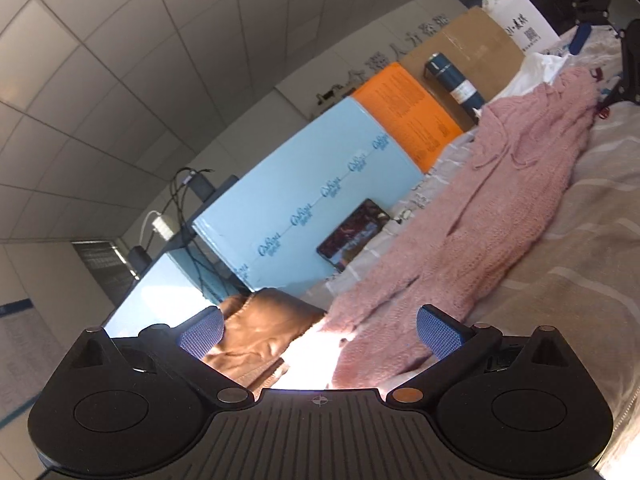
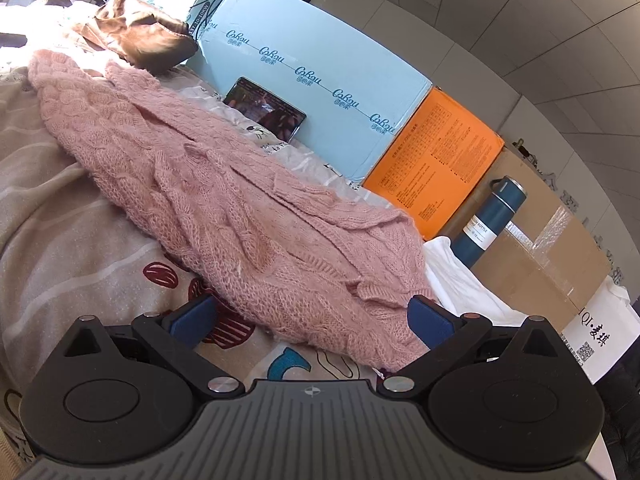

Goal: Fold clothes

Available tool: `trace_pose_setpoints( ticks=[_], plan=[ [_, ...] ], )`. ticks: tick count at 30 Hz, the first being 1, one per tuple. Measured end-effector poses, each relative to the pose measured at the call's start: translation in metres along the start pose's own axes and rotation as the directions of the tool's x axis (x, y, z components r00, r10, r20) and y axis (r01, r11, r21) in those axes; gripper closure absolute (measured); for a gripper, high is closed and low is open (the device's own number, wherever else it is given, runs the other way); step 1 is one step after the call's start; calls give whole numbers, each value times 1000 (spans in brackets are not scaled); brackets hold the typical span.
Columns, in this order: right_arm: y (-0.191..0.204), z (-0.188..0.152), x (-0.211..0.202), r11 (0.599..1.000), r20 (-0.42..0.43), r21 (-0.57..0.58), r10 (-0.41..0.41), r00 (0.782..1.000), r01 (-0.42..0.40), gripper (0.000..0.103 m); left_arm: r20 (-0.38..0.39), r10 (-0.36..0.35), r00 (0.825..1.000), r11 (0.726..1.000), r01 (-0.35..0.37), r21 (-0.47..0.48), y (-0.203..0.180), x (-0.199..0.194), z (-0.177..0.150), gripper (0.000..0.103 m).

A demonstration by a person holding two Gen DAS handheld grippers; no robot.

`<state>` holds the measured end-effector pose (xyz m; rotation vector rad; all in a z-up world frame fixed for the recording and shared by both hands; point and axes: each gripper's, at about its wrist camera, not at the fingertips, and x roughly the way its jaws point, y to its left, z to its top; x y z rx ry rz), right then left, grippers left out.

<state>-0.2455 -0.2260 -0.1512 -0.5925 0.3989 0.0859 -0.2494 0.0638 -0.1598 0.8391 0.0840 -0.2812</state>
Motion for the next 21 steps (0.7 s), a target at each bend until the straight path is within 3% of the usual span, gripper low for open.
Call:
trace_pose_setpoints(
  ticks=[2, 4, 10, 14, 17, 20, 21],
  plan=[
    [1, 4, 3, 1000, 13, -21, 22, 1000, -22, 1, -18, -65, 998, 997, 66, 48, -9, 11, 0, 0],
    [3, 7, 6, 998, 25, -42, 44, 999, -43, 1, -20, -125, 992, 992, 125, 35, -6, 22, 3, 0],
    [7, 18, 17, 991, 54, -92, 104, 993, -99, 1, -42, -181, 983, 984, 181, 0, -5, 50, 7, 0],
    [2, 19, 20, 992, 75, -80, 105, 992, -99, 1, -118, -137, 984, 988, 126, -94, 10, 55, -3, 0],
    [-18, 8, 22, 998, 56, 27, 56, 997, -58, 2, -127, -130, 983, 979, 107, -174, 19, 55, -14, 0],
    [-32, 0, 25, 989, 51, 117, 86, 995, -91, 17, -116, -166, 979, 967, 139, -216, 20, 55, -17, 2],
    [-36, 0, 27, 982, 62, 151, 108, 992, -117, 26, -99, -182, 978, 964, 157, -215, 18, 54, -16, 6]
  ],
)
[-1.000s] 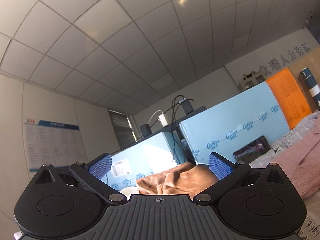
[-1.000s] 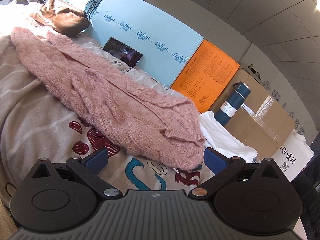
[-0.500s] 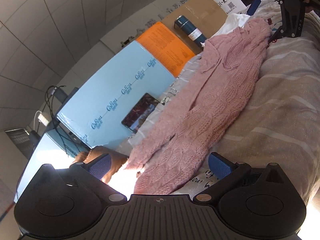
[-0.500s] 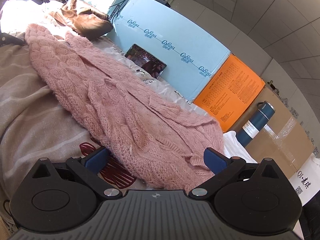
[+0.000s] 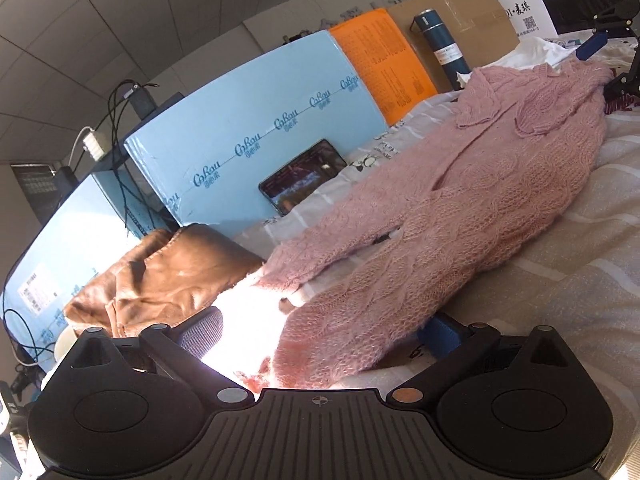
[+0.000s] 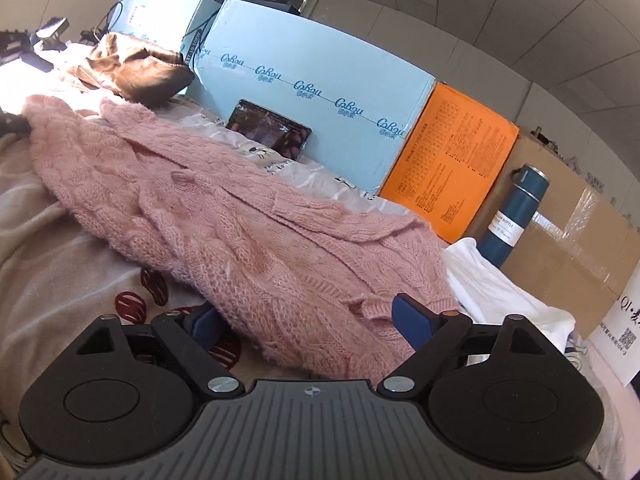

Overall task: Fold clothes
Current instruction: 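Grasp the cardigan sleeve with the right gripper while the left gripper grasps the body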

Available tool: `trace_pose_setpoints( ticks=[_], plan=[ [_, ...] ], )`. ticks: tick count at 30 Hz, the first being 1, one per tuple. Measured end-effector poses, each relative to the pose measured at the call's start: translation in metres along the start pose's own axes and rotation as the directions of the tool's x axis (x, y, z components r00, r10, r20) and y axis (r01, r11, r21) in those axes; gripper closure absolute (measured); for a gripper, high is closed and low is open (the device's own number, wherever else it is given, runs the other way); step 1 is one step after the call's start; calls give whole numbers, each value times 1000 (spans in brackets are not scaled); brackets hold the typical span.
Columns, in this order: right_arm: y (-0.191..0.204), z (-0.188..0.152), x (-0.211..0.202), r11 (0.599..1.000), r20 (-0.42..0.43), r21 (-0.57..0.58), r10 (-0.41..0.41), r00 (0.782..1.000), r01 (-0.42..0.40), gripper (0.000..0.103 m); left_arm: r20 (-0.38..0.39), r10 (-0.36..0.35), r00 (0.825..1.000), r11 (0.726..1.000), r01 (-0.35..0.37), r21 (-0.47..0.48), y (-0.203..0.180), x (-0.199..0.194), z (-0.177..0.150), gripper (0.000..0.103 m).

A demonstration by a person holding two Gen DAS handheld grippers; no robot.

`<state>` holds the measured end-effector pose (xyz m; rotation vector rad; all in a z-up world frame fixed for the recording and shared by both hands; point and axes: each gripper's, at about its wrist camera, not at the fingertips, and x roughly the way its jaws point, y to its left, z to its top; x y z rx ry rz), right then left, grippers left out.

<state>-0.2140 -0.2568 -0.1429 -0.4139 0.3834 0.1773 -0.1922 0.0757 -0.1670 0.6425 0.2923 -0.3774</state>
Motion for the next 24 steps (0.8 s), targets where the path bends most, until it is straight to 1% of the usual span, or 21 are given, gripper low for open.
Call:
trace_pose_setpoints(
  ticks=[1, 2, 3, 4, 5, 6, 7, 9, 11, 13, 15, 17, 19, 20, 21, 23, 24],
  plan=[
    [-4, 0, 1, 999, 8, 35, 24, 1000, -24, 32, 8, -21, 1000, 1000, 21, 0, -1, 1, 1, 7],
    [-9, 0, 2, 996, 18, 70, 48, 999, -49, 36, 15, -41, 999, 999, 41, 0, -1, 2, 1, 13],
    [-13, 1, 4, 992, 28, 105, 71, 997, -73, 44, 20, -62, 998, 998, 62, -5, -1, 3, 2, 25],
    [-18, 1, 5, 985, 39, 139, 94, 995, -98, 54, 23, -85, 996, 996, 85, -16, 0, 5, 2, 35],
    [-22, 1, 6, 977, 50, 173, 116, 992, -123, 59, 22, -102, 994, 994, 103, -26, 1, 6, 3, 59],
    [-27, 1, 7, 967, 63, 206, 138, 988, -148, 68, 21, -127, 992, 991, 128, -40, 3, 8, 3, 74],
    [-31, 1, 9, 956, 76, 239, 159, 984, -173, 76, 30, -145, 989, 988, 146, -53, 5, 9, 4, 78],
    [-40, 2, 11, 927, 104, 302, 200, 974, -223, 81, 58, -175, 983, 980, 179, -81, 10, 11, 6, 81],
    [-49, 2, 13, 892, 135, 362, 239, 962, -272, 82, 93, -198, 976, 971, 208, -119, 19, 13, 10, 84],
    [-58, 3, 16, 850, 166, 421, 272, 948, -318, 82, 118, -213, 970, 959, 231, -166, 28, 17, 14, 84],
    [-71, 7, 28, 813, 149, 494, 271, 951, -309, 82, 147, -229, 962, 933, 260, -248, 43, 25, 15, 84],
    [-77, 15, 33, 798, 157, 522, 257, 954, -301, 83, 177, -243, 954, 898, 290, -331, 57, 34, 17, 84],
    [-83, 25, 42, 777, 156, 558, 246, 957, -291, 83, 209, -253, 945, 854, 320, -411, 72, 42, 18, 83],
    [-87, 30, 47, 764, 152, 579, 243, 958, -286, 83, 210, -259, 943, 831, 328, -449, 77, 48, 19, 83],
    [-90, 36, 53, 750, 146, 600, 241, 960, -279, 83, 200, -270, 942, 799, 335, -500, 84, 58, 18, 83],
    [-96, 46, 70, 723, 113, 644, 234, 966, -250, 83, 184, -279, 942, 753, 334, -567, 92, 73, 16, 83],
    [-96, 50, 78, 723, 90, 652, 224, 970, -228, 83, 175, -282, 943, 731, 330, -598, 95, 80, 15, 83]
  ],
)
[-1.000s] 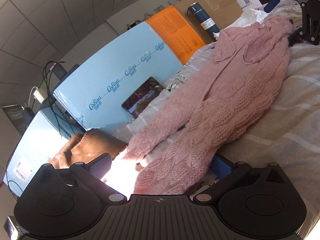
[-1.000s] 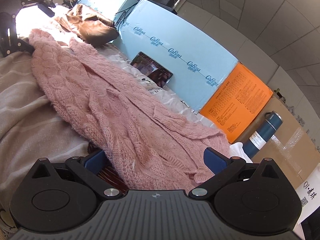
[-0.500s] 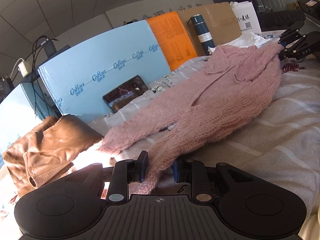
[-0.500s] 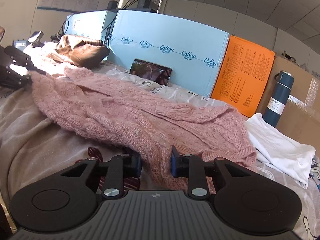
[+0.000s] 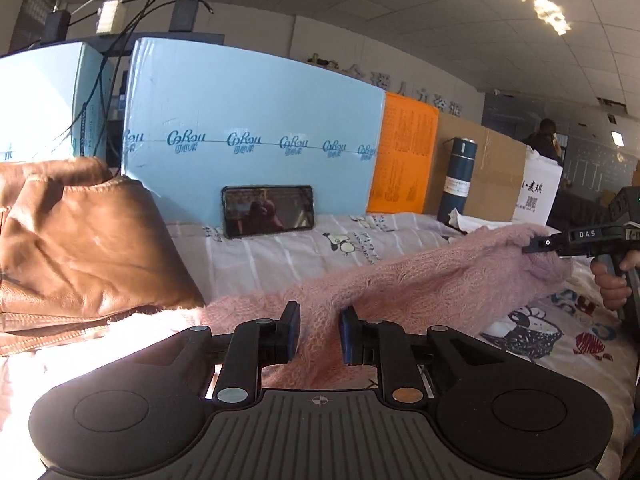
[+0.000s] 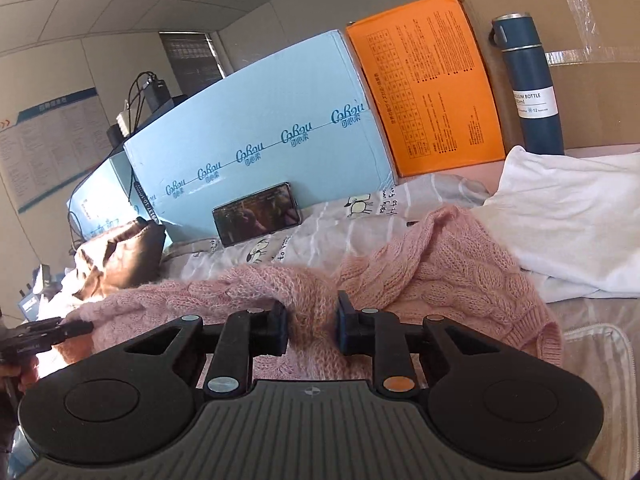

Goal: Fold clothes

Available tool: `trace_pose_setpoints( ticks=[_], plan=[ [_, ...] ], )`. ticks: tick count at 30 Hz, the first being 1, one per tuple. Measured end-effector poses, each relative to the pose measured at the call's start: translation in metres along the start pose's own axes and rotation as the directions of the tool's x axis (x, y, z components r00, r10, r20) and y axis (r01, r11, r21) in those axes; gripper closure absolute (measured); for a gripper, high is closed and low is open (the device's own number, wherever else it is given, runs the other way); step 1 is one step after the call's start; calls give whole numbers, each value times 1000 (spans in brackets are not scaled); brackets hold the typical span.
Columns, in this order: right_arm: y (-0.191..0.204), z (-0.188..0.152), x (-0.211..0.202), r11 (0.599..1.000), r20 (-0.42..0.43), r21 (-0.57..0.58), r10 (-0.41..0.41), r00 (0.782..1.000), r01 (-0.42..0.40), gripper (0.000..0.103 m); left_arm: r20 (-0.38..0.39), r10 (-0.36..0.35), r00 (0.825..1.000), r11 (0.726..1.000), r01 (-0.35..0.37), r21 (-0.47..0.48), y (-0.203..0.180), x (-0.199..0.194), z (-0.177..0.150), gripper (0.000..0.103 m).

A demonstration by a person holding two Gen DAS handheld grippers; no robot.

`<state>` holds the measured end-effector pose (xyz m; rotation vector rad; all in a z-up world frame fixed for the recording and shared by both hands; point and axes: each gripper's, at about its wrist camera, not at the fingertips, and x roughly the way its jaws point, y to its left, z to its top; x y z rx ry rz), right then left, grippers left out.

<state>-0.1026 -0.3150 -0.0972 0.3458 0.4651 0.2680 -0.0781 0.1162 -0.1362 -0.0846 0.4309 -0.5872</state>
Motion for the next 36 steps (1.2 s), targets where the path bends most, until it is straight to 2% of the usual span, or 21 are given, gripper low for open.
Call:
trace_pose_setpoints(
  ticks=[2, 4, 6, 7, 10, 11, 12, 14, 15, 17, 20, 22, 25, 26, 28, 29, 30, 34, 36],
  plan=[
    [2, 8, 16, 999, -22, 14, -45, 999, 45, 83, -14, 11, 1000, 996, -12, -85, 11, 10, 2, 83],
    [2, 17, 34, 995, -52, 31, -94, 994, 95, 83, -40, 22, 999, 982, -29, -189, 24, 19, 5, 82],
    [-1, 24, 49, 990, -93, 59, -120, 988, 126, 83, -68, 40, 997, 958, -57, -281, 36, 26, 6, 72],
    [-3, 26, 54, 987, -102, 80, -129, 986, 137, 83, -83, 48, 995, 943, -73, -326, 41, 29, 6, 69],
    [-15, 32, 70, 973, -135, 167, -140, 981, 162, 82, -58, 16, 998, 894, -40, -446, 55, 30, 1, 60],
    [-19, 31, 73, 969, -134, 187, -137, 981, 161, 82, -43, 2, 999, 875, -23, -484, 59, 29, -1, 50],
    [-22, 30, 75, 969, -128, 194, -129, 983, 152, 80, -39, 2, 999, 870, -21, -493, 59, 27, -4, 42],
    [-28, 26, 77, 967, -114, 210, -120, 986, 143, 76, -37, 7, 999, 867, -25, -498, 56, 21, -8, 36],
    [-31, 24, 77, 966, -112, 218, -114, 987, 137, 73, -36, 10, 999, 866, -27, -500, 54, 18, -10, 29],
    [-37, 21, 76, 962, -105, 237, -111, 988, 133, 62, -34, 15, 999, 863, -30, -505, 51, 12, -15, 19],
    [-43, 19, 72, 958, -96, 261, -93, 991, 115, 52, -31, 23, 999, 858, -36, -512, 46, 4, -22, 14],
    [-43, 19, 68, 958, -85, 266, -90, 992, 109, 42, -29, 29, 999, 855, -39, -517, 43, -2, -26, 13],
    [-41, 18, 64, 960, -71, 253, -105, 992, 120, 37, -29, 69, 997, 865, -74, -497, 38, -5, -25, 14],
    [-40, 18, 63, 961, -67, 247, -112, 991, 125, 37, -29, 89, 996, 870, -92, -484, 37, -4, -24, 16],
    [-38, 17, 59, 963, -56, 235, -122, 991, 132, 36, -29, 129, 991, 879, -128, -459, 34, -4, -20, 55],
    [-37, 16, 56, 963, -47, 233, -126, 991, 134, 36, -28, 150, 988, 883, -146, -446, 33, -3, -18, 85],
    [-37, 15, 53, 964, -36, 230, -130, 991, 135, 35, -27, 170, 985, 886, -165, -433, 31, -3, -16, 93],
    [-36, 15, 42, 965, 13, 219, -152, 988, 145, 32, 53, 226, 973, 918, -194, -345, 28, -4, 5, 95],
    [-38, 14, 39, 963, 26, 222, -160, 987, 150, 32, 59, 266, 962, 922, -236, -307, 28, 1, 15, 95]
  ],
)
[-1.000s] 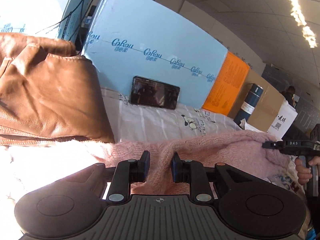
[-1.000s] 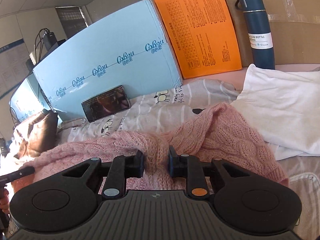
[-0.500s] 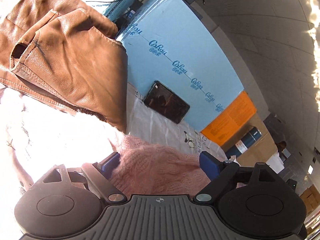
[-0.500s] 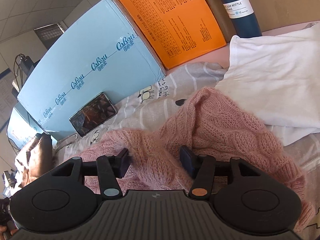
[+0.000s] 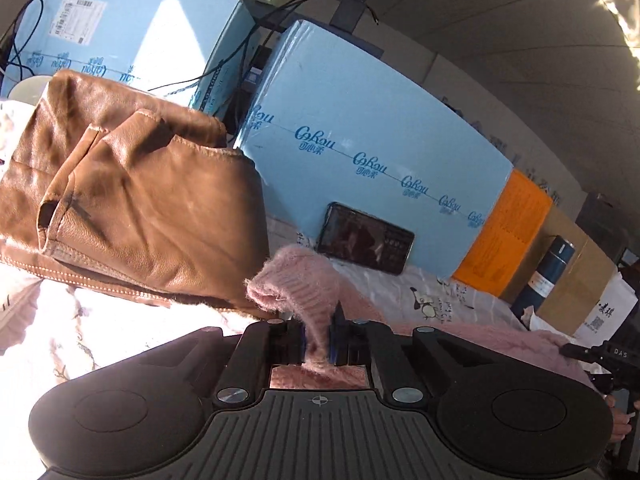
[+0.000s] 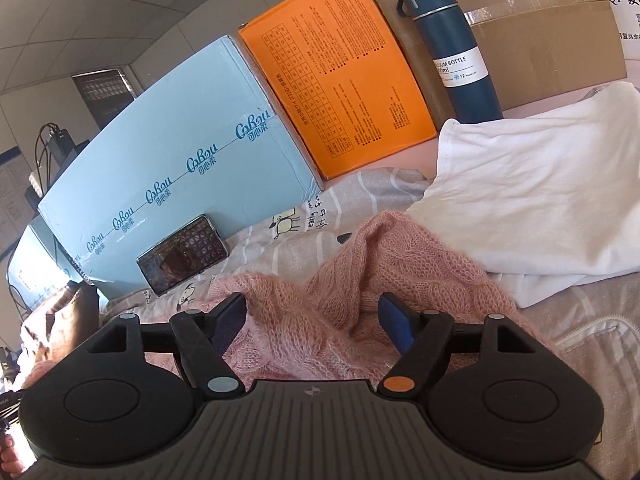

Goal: Fold clothes

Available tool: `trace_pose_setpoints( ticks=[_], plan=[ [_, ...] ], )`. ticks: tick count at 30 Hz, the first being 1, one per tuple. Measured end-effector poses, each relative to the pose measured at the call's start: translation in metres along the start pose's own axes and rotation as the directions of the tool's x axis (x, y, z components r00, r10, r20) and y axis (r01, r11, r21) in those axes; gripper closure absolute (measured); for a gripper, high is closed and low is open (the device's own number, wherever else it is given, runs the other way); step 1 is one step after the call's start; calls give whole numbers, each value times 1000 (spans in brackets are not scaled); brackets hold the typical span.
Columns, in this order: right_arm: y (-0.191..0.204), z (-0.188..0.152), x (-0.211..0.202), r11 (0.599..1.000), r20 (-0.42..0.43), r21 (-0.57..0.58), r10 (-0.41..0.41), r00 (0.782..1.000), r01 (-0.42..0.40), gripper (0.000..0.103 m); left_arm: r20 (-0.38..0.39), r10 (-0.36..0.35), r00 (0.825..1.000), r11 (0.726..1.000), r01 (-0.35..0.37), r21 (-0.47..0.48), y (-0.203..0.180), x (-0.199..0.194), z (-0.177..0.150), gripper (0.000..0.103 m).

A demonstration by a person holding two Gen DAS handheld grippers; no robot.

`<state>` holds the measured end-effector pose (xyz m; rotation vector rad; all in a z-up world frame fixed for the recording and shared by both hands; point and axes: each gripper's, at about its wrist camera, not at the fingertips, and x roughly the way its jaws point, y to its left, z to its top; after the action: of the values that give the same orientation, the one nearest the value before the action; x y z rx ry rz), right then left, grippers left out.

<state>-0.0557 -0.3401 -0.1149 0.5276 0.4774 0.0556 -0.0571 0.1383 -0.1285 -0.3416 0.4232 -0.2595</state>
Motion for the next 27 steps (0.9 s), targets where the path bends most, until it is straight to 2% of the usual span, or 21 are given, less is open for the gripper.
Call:
trace_pose_setpoints(
  ticks=[2, 4, 7, 10, 11, 12, 14, 16, 18, 20, 23, 24, 26, 27],
  plan=[
    [-3, 1, -2, 1000, 10, 9, -4, 1000, 4, 32, -52, 61, 997, 998, -59, 24, 0, 11, 1, 94],
    [-5, 2, -5, 1000, 20, 18, -4, 1000, 3, 31, -110, 132, 985, 990, -126, 64, 1, 17, -7, 93],
    [-9, 3, -11, 1000, 46, 31, 0, 999, -1, 27, -113, 169, 979, 985, -163, 59, 4, 16, -14, 86],
    [-15, 6, -19, 999, 84, 54, 2, 996, -6, 27, -68, 165, 984, 985, -168, -36, 10, 8, -14, 70],
    [-17, 6, -22, 998, 99, 64, 2, 995, -9, 27, -53, 160, 986, 982, -164, -93, 11, 5, -15, 54],
    [-19, 6, -27, 997, 115, 72, 5, 993, -13, 26, -37, 156, 987, 975, -160, -155, 12, 1, -16, 34],
    [-23, 6, -36, 997, 142, 77, 22, 990, -33, 24, 5, 127, 992, 951, -120, -284, 15, -7, -20, 20],
    [-26, 5, -42, 996, 145, 68, 52, 988, -62, 18, 58, 76, 995, 918, -47, -393, 17, -14, -28, 20],
    [-22, 0, -45, 994, 105, 28, 99, 990, -103, 16, 58, 84, 995, 904, -51, -425, 17, -15, -36, 17],
    [-11, -9, -46, 994, 70, -49, 102, 992, -99, 15, 33, 106, 994, 898, -82, -433, 19, -14, -41, 17],
    [9, -23, -46, 984, 95, -178, 24, 995, -7, 15, 30, 105, 994, 909, -84, -409, 19, -14, -47, 17],
    [12, -27, -43, 978, 109, -202, -25, 994, 47, 16, 37, 102, 994, 914, -79, -397, 18, -14, -48, 16],
    [14, -31, -36, 965, 119, -230, -102, 988, 128, 26, 48, 97, 994, 922, -72, -379, 17, -15, -50, 14],
    [14, -33, -32, 959, 115, -236, -130, 985, 154, 44, 50, 94, 994, 923, -68, -379, 17, -16, -50, 14]
  ],
)
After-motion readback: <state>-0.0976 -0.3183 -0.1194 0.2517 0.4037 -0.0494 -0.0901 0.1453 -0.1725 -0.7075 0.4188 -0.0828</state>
